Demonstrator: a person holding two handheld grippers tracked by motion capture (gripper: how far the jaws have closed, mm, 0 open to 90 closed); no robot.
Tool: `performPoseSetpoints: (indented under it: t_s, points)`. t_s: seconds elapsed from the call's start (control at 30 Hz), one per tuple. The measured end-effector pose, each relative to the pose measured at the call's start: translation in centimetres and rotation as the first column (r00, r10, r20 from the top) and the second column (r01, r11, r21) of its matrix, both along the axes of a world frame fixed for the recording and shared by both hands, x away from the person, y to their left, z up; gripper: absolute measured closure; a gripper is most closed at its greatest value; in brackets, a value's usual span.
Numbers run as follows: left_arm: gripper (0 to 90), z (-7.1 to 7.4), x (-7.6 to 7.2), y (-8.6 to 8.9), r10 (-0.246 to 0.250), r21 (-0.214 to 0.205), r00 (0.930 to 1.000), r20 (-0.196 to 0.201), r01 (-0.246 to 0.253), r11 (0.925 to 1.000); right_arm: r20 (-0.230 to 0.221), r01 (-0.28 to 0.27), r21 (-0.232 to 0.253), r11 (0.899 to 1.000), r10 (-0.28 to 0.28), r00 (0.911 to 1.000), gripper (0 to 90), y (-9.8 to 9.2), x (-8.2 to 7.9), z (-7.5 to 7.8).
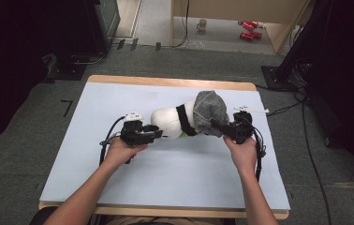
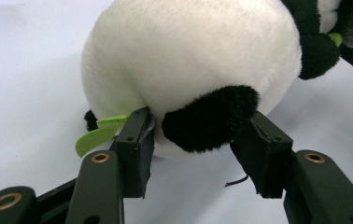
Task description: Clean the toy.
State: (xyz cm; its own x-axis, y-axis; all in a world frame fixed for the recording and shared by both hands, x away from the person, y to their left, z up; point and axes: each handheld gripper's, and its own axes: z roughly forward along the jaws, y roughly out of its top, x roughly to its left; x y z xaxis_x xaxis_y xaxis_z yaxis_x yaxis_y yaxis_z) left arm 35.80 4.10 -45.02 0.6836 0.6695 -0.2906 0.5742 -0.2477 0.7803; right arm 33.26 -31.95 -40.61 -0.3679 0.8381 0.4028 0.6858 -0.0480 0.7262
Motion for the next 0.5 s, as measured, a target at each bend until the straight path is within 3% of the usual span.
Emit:
performPoseSetpoints:
  t_s: [0.27,0.37,0.5]
  points:
    - [51.1,0.0,0.0,0.1,0.004,0.002,0.9999,-0.011,-0.004,1.0000,-0.017,0.066,-0.066,0.996,-0.067,0.9976,78.1,-1.3,-0.3,0.3]
    - [51.5,0.1,0.0,0.2,0.010,0.000,0.9998,-0.015,-0.010,1.0000,0.004,0.076,-0.022,0.997,-0.076,0.9971,78.1,-1.7,-0.7,1.3]
    - [51.5,0.0,-0.2,0.1,0.014,0.002,0.9999,-0.009,-0.014,0.9999,0.077,0.040,0.042,0.998,-0.043,0.9961,78.1,-1.1,-1.3,3.2]
